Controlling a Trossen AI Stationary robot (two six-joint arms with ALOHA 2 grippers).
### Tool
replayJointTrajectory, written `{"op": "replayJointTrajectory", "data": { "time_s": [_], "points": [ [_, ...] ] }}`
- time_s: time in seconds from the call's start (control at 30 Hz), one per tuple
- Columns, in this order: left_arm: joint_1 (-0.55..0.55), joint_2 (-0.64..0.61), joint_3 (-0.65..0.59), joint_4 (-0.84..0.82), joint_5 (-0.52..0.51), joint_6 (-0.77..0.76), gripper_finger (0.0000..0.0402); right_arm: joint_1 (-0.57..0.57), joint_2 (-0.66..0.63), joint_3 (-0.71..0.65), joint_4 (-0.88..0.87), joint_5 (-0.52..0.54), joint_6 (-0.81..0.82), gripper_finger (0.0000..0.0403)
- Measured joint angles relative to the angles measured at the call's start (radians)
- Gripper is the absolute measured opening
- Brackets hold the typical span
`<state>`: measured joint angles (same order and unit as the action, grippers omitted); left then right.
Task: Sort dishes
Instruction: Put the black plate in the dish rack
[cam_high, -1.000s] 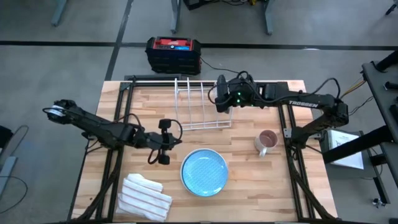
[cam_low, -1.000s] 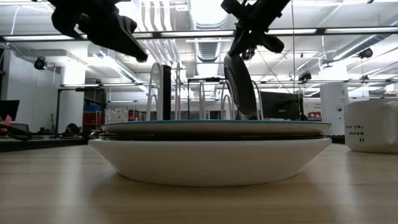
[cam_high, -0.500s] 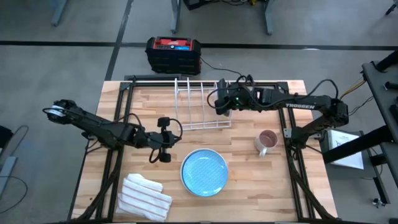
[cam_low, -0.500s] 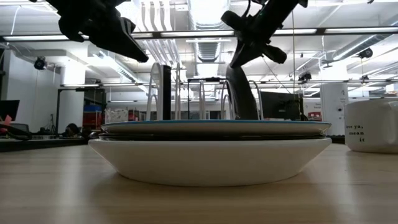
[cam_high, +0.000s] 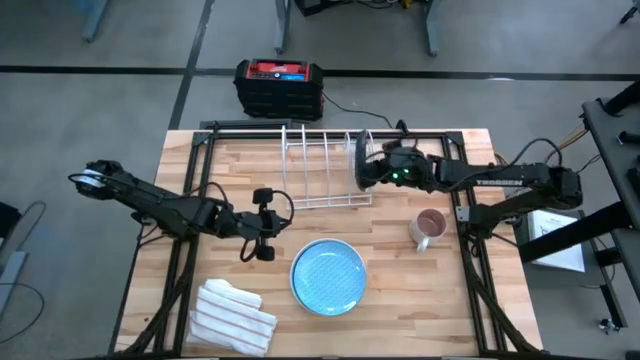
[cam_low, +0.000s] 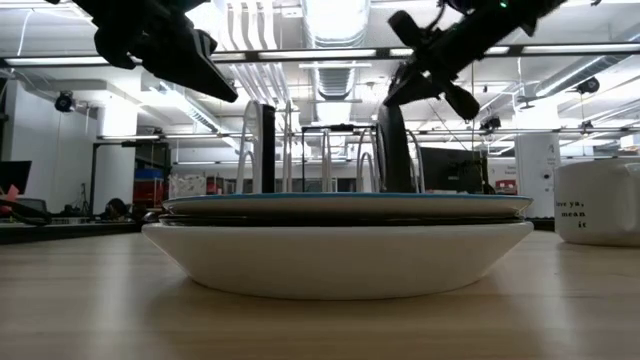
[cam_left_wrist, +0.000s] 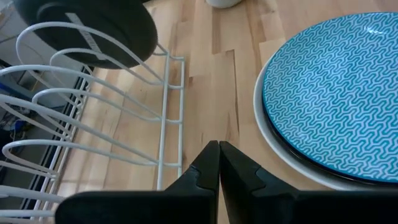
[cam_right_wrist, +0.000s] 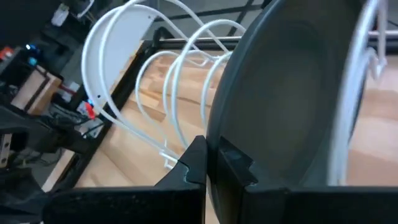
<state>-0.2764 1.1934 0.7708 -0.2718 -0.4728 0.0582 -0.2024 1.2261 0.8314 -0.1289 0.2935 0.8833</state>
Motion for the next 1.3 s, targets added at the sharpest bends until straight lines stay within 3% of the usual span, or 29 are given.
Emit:
{"op": "replayJointTrajectory", "data": {
  "time_s": [0.2, 0.5, 1.3],
  "points": [
    [0.002, 0.0, 0.0, 0.001, 0.0, 0.0, 0.0, 0.002, -0.035, -0.099, 0.053, 0.028, 0.034, 0.0004],
    [0.003, 0.0, 0.0, 0.001, 0.0, -0.001, 0.0, 0.002, -0.001, -0.111, 0.062, 0.04, 0.025, 0.0006],
    [0.004, 0.0, 0.0, 0.002, 0.0, -0.002, 0.0, 0.008, -0.034, -0.08, 0.05, 0.006, -0.024, 0.0114]
  ]
}}
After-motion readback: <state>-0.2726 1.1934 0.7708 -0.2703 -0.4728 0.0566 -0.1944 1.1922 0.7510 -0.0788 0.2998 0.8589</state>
